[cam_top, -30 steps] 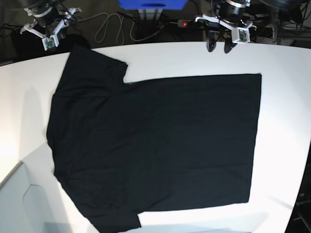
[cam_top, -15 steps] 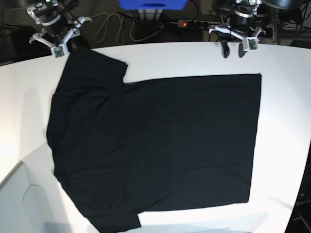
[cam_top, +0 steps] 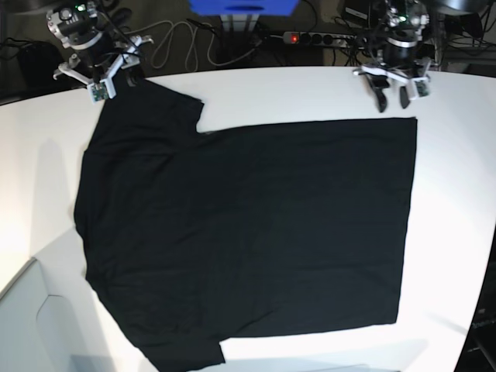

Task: Fold the T-shirt properly
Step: 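Lower both open grippers onto the shoulder corners of the black shirt, then close both grippers on the shirt's shoulder corners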

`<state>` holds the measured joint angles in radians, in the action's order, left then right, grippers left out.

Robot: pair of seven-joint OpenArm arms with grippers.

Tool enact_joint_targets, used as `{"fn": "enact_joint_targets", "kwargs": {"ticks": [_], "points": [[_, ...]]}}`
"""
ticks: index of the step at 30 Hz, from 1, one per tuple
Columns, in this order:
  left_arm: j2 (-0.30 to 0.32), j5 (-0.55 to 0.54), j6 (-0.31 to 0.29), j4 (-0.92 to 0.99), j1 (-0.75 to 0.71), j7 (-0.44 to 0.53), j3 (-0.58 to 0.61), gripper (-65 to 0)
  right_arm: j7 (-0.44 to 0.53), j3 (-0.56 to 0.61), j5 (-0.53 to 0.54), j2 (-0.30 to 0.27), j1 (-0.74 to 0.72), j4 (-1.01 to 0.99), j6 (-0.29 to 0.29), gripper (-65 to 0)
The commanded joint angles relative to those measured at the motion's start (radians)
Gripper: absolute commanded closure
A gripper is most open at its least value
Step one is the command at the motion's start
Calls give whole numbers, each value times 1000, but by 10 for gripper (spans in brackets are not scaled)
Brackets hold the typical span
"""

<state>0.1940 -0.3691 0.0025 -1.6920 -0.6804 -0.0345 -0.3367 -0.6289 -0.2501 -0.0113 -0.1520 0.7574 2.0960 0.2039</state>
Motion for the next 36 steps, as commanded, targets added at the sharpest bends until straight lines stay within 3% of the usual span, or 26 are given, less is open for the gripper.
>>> {"fn": "enact_joint_targets", "kwargs": {"ticks": [1, 8, 27, 36], "points": [[14, -35, -3, 0, -6, 26, -26, -314, 16, -4, 3, -5, 12, 14, 10, -355], [112, -259, -3, 83, 49, -100, -100, -314, 16, -4, 3, -5, 11, 14, 10, -354], [101, -216, -5, 208, 202, -120, -120, -311, 16, -4, 3, -5, 14, 14, 10, -354], [101, -215, -5, 209, 204, -120, -49, -309, 16, -4, 3, -5, 12, 14, 10, -354]]}}
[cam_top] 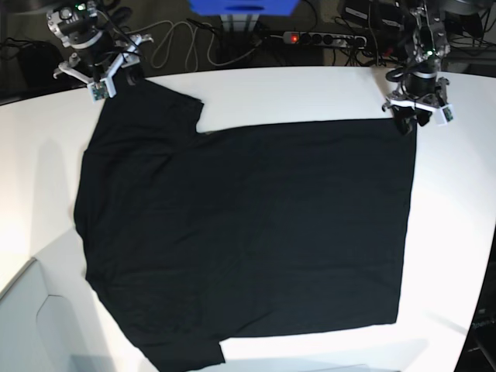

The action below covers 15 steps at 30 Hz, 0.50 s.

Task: Fold the T-shirt properly
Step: 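Close both grippers on the shirt's shoulder corners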

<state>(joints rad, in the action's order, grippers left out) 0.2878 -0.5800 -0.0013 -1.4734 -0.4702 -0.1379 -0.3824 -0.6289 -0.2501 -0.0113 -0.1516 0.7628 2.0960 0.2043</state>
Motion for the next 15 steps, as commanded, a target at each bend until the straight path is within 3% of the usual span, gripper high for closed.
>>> {"fn": "enact_joint_targets", "kwargs": {"ticks": [1, 4, 12, 15], "points": [[8, -5, -1, -10, -6, -16, -3, -308, 16, -4, 3, -6, 7, 14, 10, -354], [8, -1, -1, -8, 4, -16, 4, -267, 16, -4, 3, -6, 7, 14, 10, -354], [8, -5, -1, -8, 6, -16, 9, -16, 16, -4, 3, -6, 1, 14, 10, -361], [8, -5, -1, -8, 4, -16, 7, 0, 24, -4, 4, -6, -1, 14, 10, -361]]}}
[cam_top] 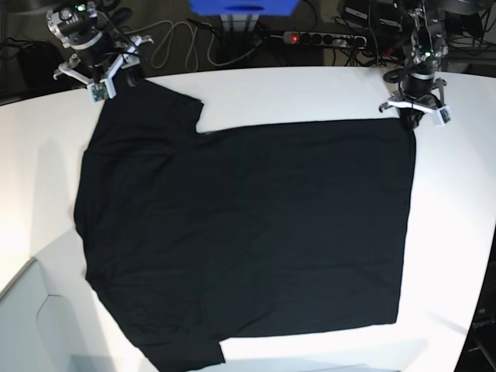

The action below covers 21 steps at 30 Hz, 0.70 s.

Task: Fold the T-shirt properly
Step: 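Close both grippers on the shirt's shoulder corners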

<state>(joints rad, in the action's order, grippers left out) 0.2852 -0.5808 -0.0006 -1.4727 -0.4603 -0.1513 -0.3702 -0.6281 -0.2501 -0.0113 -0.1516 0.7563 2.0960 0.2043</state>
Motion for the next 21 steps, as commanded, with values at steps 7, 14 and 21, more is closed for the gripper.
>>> {"fn": "enact_joint_targets", "kwargs": {"ticks": [7, 14, 21], "points": [[9, -6, -2, -9, -21, -3, -6, 0, 15, -4, 7, -4, -51, 13, 10, -385], [-2, -8, -2, -9, -53, -3, -10, 0, 15, -10, 6, -4, -137, -82, 10, -427], [-25, 0, -2, -10, -59, -3, -11, 0, 26, -13, 6, -4, -185, -213, 10, -425]]}}
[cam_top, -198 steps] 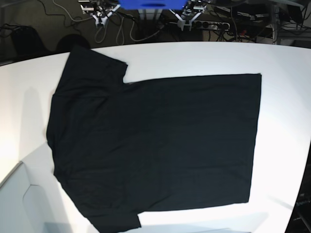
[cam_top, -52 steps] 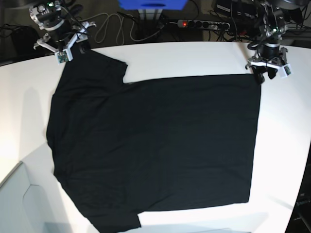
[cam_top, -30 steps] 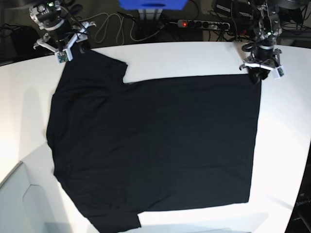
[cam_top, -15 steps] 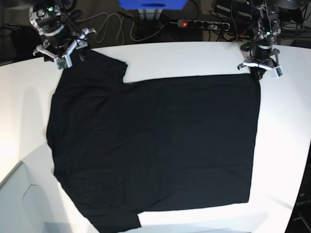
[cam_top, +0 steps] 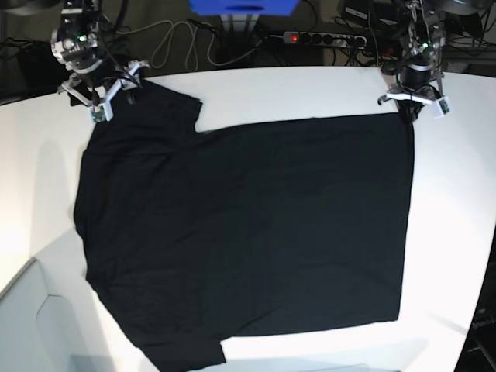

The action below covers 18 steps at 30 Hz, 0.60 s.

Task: Fold the T-shirt properly
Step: 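Close both grippers on the shirt's shoulder corners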

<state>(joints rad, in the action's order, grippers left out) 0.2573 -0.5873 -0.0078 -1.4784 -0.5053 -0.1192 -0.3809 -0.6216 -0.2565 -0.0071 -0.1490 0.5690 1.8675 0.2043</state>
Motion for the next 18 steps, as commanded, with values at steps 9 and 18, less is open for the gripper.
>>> {"fn": "enact_joint_targets", "kwargs": {"ticks": [9, 18], "points": [[3, 7, 6, -5, -16, -33, 0, 0, 13, -60, 3, -8, -13, 8, 10, -425], [3, 7, 6, -5, -16, -33, 0, 0, 19, -62, 3, -10, -27, -82, 10, -425]]}}
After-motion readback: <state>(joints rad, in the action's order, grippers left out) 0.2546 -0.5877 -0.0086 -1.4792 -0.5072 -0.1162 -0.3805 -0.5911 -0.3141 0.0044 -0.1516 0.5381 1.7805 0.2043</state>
